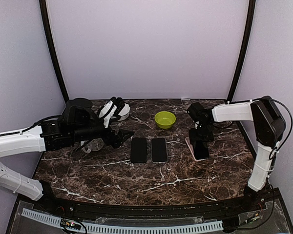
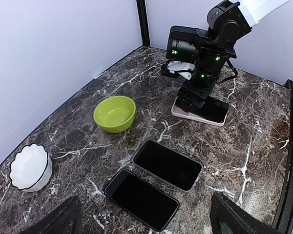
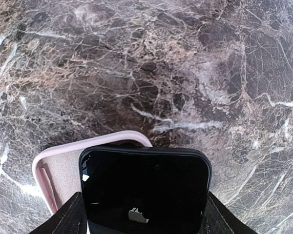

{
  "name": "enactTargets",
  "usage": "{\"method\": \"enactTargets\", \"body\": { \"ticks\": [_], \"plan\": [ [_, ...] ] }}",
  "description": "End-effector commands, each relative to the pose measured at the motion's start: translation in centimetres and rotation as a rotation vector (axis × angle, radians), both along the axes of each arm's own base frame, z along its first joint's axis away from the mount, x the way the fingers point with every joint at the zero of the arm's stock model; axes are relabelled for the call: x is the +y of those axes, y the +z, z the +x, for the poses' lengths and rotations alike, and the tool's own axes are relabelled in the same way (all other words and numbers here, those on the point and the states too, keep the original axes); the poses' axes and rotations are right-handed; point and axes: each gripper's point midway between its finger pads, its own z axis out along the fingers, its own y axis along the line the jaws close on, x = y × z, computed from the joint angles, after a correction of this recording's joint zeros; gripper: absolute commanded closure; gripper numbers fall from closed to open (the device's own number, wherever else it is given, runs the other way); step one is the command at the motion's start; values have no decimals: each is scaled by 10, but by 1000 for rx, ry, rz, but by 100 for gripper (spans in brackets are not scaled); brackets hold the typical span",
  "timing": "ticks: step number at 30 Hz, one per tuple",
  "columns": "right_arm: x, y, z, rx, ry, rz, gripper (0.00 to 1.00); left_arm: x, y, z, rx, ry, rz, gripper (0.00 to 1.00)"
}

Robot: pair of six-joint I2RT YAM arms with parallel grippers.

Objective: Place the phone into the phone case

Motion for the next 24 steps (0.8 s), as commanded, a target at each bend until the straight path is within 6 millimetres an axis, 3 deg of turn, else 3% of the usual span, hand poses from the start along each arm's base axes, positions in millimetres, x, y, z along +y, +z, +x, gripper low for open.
{"method": "enactTargets", "body": {
  "ticks": [1,4,11,17,20,24],
  "plan": [
    [-1,-4,-17,36,4,6,53,2,-2,0,-6,-3,10,7],
    [6,-3,-36,49,18,30,55,3,-3,0,-7,-3,11,7],
    [40,-3,-103,117,50,164,60,2,-4,-1,-4,-9,12,7],
    [76,26,-153,115,77,263,62,1,-3,-1,-5,-11,9,7],
    [75,50,-152,55,65,278,62,1,-2,-2,-1,-15,4,7],
    [77,88,-130,-113,103,322,67,0,-2,-3,2,-21,1,7]
  ]
}}
